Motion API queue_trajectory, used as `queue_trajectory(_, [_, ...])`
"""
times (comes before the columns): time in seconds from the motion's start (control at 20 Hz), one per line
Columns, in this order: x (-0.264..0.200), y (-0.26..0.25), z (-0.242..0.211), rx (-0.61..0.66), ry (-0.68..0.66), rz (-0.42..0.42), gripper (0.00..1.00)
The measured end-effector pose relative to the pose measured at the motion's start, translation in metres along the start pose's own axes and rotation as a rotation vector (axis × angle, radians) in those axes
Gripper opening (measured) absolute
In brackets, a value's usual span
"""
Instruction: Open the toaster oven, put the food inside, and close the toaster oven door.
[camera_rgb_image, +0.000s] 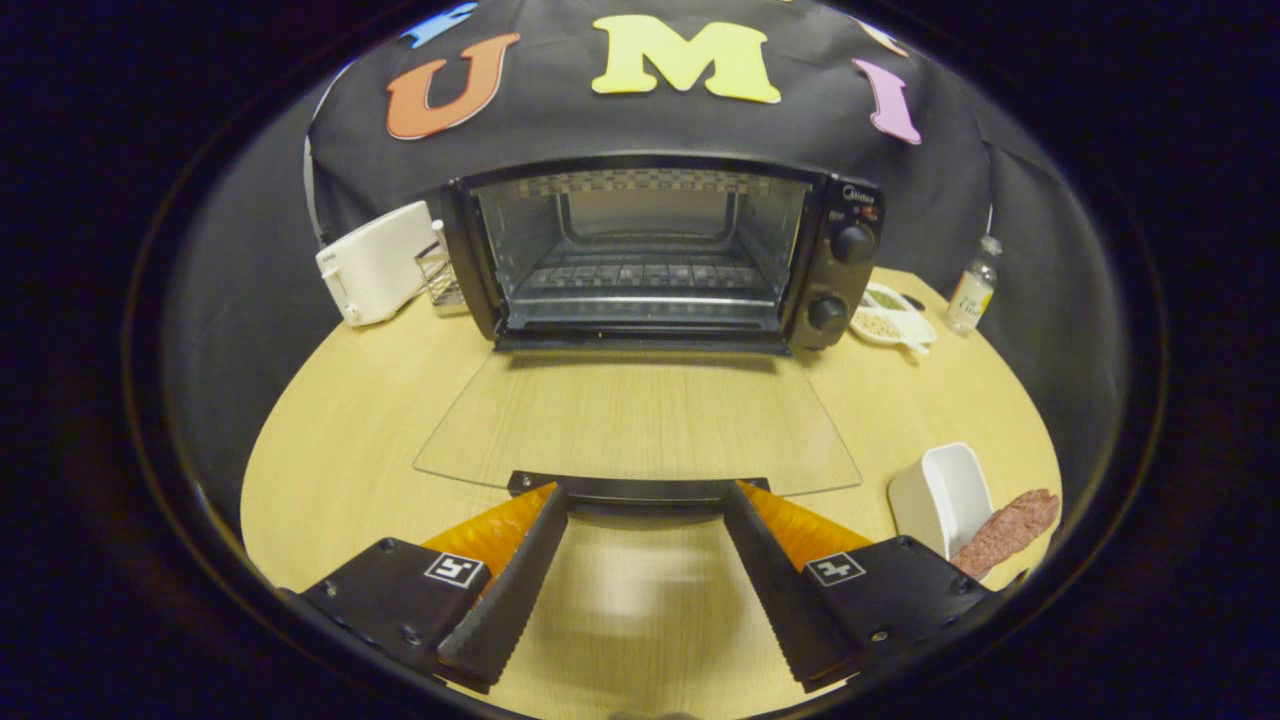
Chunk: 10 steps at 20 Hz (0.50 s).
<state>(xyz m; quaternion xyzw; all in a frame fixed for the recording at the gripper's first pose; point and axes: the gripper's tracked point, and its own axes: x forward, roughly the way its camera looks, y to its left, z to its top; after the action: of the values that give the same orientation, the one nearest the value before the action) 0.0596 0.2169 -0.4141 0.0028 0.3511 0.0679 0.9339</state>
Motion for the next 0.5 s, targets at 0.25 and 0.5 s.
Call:
queue_trajectory(0.25, [0.0044,-0.0030,-0.0069,-0.025,0.017,-0.013,1.00])
queue_trajectory(0.5, [0.0004,-0.0026,-0.0026,-0.054,0.014,0.021,1.00])
